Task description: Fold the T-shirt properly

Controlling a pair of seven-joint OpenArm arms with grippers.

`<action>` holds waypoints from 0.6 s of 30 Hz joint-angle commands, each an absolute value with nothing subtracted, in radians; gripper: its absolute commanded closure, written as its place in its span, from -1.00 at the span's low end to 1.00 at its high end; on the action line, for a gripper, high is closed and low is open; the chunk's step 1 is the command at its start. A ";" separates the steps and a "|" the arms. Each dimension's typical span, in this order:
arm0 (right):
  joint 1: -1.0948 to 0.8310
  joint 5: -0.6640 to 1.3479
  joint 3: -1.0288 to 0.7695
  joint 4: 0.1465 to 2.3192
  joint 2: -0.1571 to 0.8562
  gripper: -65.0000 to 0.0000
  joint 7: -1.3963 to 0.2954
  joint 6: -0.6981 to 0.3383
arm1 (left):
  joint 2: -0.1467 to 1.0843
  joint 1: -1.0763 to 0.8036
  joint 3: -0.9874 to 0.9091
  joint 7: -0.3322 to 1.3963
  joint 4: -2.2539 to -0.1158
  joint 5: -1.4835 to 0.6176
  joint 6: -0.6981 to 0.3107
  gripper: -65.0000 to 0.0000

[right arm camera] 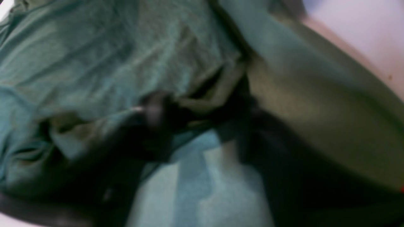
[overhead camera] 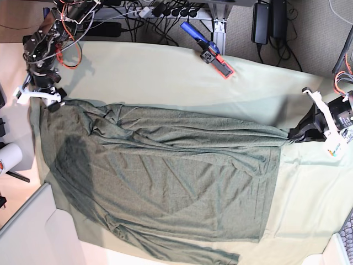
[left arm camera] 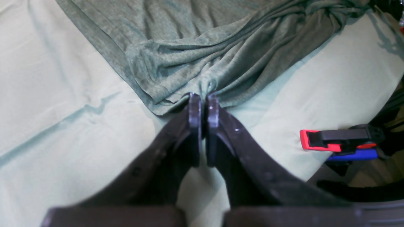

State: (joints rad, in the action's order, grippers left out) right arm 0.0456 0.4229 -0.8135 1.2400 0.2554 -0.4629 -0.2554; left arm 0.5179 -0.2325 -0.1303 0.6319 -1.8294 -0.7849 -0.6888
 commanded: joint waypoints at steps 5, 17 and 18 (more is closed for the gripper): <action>0.058 0.426 -0.816 1.219 0.278 1.00 -0.420 -0.262 | 0.532 -0.222 -0.138 0.610 -1.842 -0.804 -0.698 1.00; 0.058 0.482 -0.873 1.386 0.319 1.00 -0.520 -0.261 | 0.597 -0.211 -0.138 0.688 -1.867 -0.944 -0.698 1.00; 0.060 0.482 -0.873 1.386 0.325 1.00 -0.516 -0.261 | 0.592 -0.197 -0.138 0.676 -1.860 -0.928 -0.698 1.00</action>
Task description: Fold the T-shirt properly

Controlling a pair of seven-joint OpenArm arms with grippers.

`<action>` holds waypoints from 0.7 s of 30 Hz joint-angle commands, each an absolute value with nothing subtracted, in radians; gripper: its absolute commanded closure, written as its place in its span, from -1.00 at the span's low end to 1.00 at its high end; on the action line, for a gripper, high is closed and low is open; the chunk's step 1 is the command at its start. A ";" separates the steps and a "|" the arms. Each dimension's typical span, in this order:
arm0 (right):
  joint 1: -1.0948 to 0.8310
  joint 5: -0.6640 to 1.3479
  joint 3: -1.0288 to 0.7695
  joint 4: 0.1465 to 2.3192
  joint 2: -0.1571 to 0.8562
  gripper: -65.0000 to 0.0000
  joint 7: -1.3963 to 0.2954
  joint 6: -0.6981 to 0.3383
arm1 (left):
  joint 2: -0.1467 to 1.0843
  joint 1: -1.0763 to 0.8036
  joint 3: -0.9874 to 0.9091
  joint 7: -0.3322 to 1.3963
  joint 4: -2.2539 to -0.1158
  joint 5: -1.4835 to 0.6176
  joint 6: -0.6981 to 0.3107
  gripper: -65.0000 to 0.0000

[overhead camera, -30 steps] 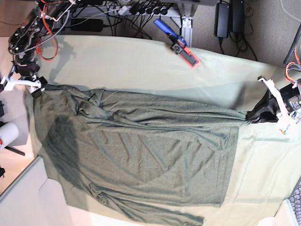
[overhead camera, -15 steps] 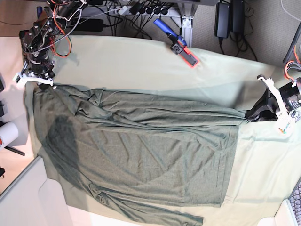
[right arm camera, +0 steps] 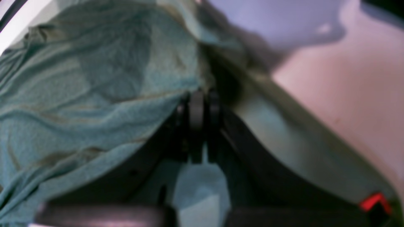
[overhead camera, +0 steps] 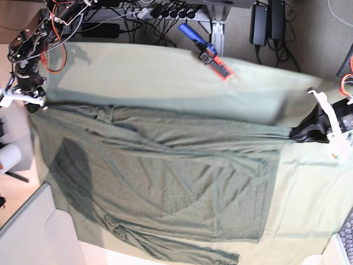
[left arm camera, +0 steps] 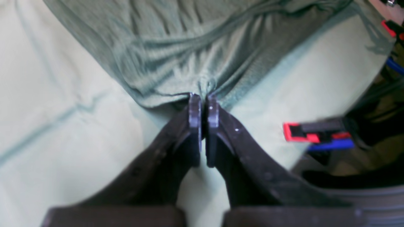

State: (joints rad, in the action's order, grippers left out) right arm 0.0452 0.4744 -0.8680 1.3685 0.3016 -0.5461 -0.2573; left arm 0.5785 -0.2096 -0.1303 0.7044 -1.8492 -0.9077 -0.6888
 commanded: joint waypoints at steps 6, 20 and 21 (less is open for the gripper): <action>0.115 0.463 -0.862 1.357 0.336 1.00 -0.512 -0.261 | 0.528 -0.040 -0.104 0.647 -1.709 -0.894 -0.698 1.00; 0.364 0.300 -0.714 1.093 0.349 1.00 -0.406 -0.261 | 0.470 0.361 0.112 0.541 -1.233 -0.727 -0.698 1.00; 0.374 0.280 -0.701 1.082 0.349 1.00 -0.397 -0.261 | 0.464 0.380 0.112 0.541 -1.201 -0.727 -0.698 1.00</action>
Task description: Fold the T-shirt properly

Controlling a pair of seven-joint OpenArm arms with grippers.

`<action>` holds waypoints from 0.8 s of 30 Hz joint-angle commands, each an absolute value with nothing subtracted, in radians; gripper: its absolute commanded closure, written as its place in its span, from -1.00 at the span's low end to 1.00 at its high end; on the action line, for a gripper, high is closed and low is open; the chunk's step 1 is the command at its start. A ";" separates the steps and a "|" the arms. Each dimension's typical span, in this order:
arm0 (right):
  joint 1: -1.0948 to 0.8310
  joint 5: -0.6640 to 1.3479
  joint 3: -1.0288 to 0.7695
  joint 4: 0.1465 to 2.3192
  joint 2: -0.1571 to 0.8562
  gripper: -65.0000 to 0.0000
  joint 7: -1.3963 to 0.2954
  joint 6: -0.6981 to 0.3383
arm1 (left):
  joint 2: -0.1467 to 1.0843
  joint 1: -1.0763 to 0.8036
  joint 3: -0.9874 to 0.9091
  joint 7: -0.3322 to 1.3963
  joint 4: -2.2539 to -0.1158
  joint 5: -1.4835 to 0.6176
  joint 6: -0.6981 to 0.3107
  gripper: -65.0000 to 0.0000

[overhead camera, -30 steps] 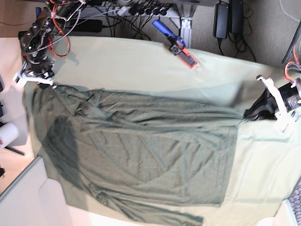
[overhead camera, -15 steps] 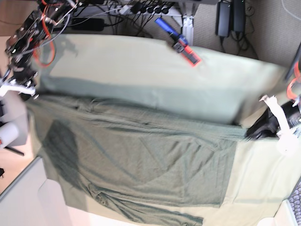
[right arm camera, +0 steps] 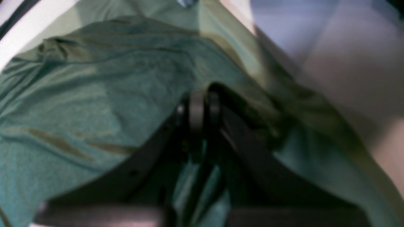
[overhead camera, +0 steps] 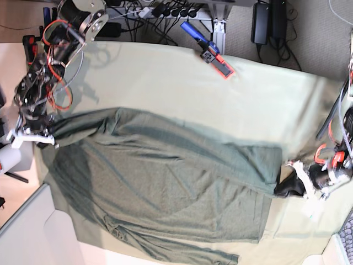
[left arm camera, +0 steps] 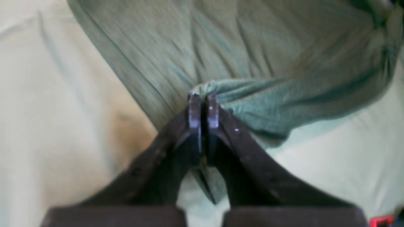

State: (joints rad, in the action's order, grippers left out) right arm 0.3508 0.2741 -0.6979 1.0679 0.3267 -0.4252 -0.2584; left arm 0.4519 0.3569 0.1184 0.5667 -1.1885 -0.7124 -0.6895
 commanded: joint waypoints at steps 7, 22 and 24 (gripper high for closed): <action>0.388 0.185 -0.608 1.031 0.349 1.00 -0.326 -0.260 | 0.453 0.421 0.112 0.514 -1.073 -0.707 -0.698 1.00; 0.387 0.195 -0.593 1.022 0.349 -0.12 -0.284 -0.258 | 0.446 0.418 0.113 0.419 -1.071 -0.626 -0.698 0.10; 0.387 0.203 -0.593 1.022 0.349 -0.11 -0.284 -0.258 | 0.447 0.418 0.113 0.419 -1.072 -0.633 -0.698 -0.04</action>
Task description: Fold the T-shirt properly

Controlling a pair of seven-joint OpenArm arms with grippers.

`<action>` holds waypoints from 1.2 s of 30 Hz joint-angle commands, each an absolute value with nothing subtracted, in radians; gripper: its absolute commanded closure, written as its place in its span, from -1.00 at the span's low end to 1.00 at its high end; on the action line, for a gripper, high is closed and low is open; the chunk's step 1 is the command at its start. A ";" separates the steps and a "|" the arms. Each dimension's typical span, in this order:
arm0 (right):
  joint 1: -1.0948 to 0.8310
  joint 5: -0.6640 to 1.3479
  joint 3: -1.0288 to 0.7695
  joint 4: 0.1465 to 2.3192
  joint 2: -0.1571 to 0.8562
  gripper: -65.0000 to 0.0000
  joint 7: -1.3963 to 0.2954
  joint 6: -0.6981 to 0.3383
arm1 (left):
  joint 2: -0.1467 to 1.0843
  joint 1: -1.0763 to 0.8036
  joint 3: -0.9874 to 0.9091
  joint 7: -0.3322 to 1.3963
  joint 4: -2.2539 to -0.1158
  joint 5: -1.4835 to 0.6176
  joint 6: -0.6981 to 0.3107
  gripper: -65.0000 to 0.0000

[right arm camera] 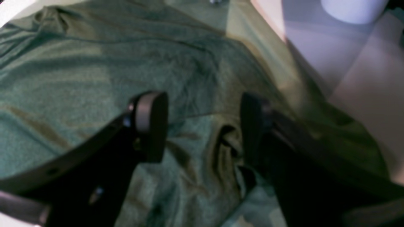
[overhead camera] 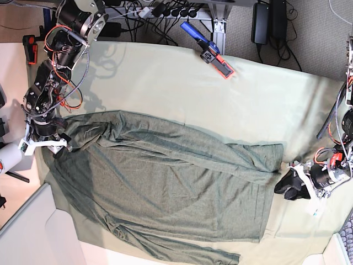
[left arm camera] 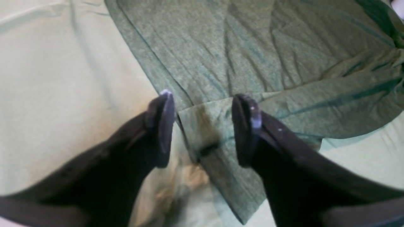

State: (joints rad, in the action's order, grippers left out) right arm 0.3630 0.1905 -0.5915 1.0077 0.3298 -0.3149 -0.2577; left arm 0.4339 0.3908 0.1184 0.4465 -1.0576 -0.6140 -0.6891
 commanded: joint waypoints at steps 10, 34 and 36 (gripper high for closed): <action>0.304 0.296 -0.648 1.128 0.358 -0.11 -0.421 -0.260 | 0.458 0.327 -0.068 0.709 -1.126 -1.003 -0.698 -0.05; 0.307 0.487 -0.796 0.927 0.356 -0.11 -0.366 -0.304 | 0.384 0.097 -0.224 0.715 -1.177 -1.096 -0.698 -0.05; 0.310 0.488 -0.796 0.927 0.349 -0.11 -0.366 -0.304 | 0.382 0.097 -0.229 0.710 -1.177 -1.086 -0.698 -0.05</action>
